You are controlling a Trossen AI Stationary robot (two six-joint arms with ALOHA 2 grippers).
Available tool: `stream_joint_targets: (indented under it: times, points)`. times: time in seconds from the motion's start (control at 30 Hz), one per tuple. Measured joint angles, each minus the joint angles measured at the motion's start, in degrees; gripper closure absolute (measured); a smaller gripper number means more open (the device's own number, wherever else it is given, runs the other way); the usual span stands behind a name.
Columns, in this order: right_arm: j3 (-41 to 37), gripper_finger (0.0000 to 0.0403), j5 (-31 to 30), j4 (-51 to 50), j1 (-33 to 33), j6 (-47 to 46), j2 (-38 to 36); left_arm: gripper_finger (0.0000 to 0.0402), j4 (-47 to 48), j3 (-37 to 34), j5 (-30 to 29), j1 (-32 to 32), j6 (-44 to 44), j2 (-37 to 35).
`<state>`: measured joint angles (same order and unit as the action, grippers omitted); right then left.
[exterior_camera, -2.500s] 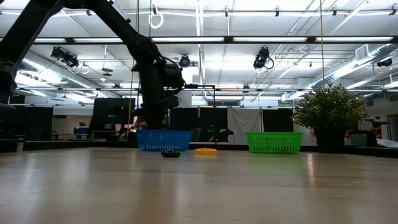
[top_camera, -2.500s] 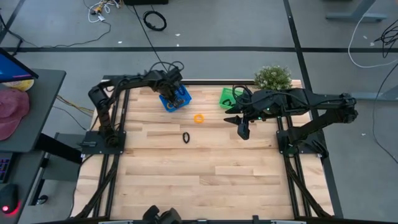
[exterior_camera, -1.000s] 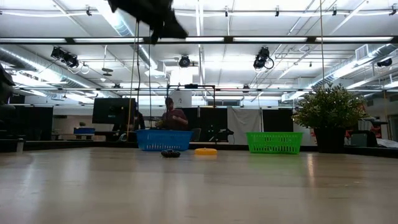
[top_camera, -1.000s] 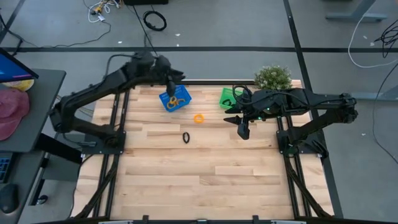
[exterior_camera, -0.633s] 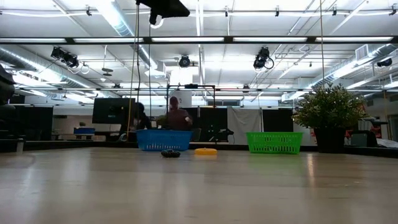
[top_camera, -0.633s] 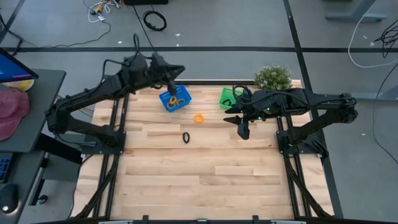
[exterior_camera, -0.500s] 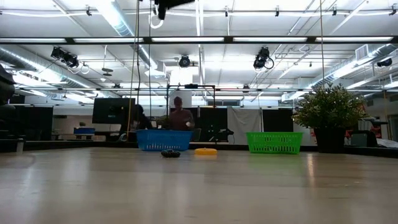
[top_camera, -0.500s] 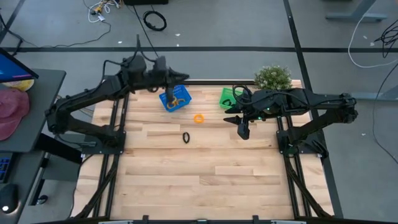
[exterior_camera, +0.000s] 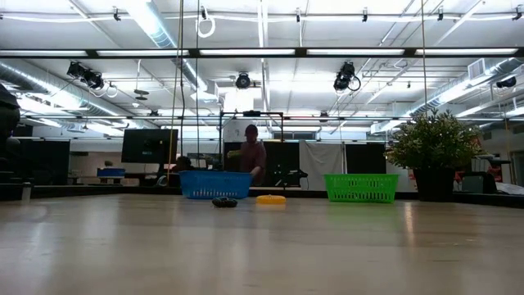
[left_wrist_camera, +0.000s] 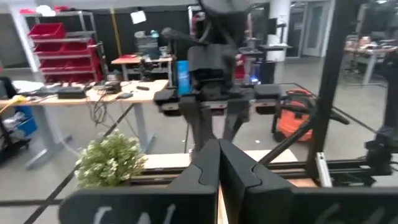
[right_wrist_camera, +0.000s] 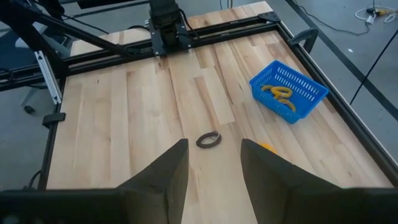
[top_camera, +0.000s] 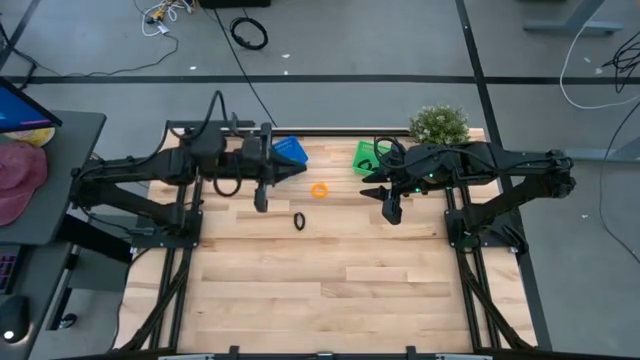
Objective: Sort spring keychains
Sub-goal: Put the black spring keychain into the green bin
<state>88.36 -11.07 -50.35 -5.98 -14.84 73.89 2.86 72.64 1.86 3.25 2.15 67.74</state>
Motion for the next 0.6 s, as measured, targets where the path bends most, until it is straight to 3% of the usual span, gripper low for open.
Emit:
stream_joint_targets:
  times: [0.17,0.4,0.6]
  points:
    - [0.0,0.0252,0.0,0.1,0.0,0.3,0.0,0.0398,1.6,0.0,-0.8,0.3,-0.6,0.0]
    - [0.0,0.0252,0.0,0.2,0.0,0.3,0.0,0.0397,15.6,0.0,-4.1,2.4,-4.8,0.1]
    - [0.0,0.0252,0.0,0.2,0.0,0.3,0.0,0.0378,24.1,0.0,-2.9,3.1,-6.4,0.1]
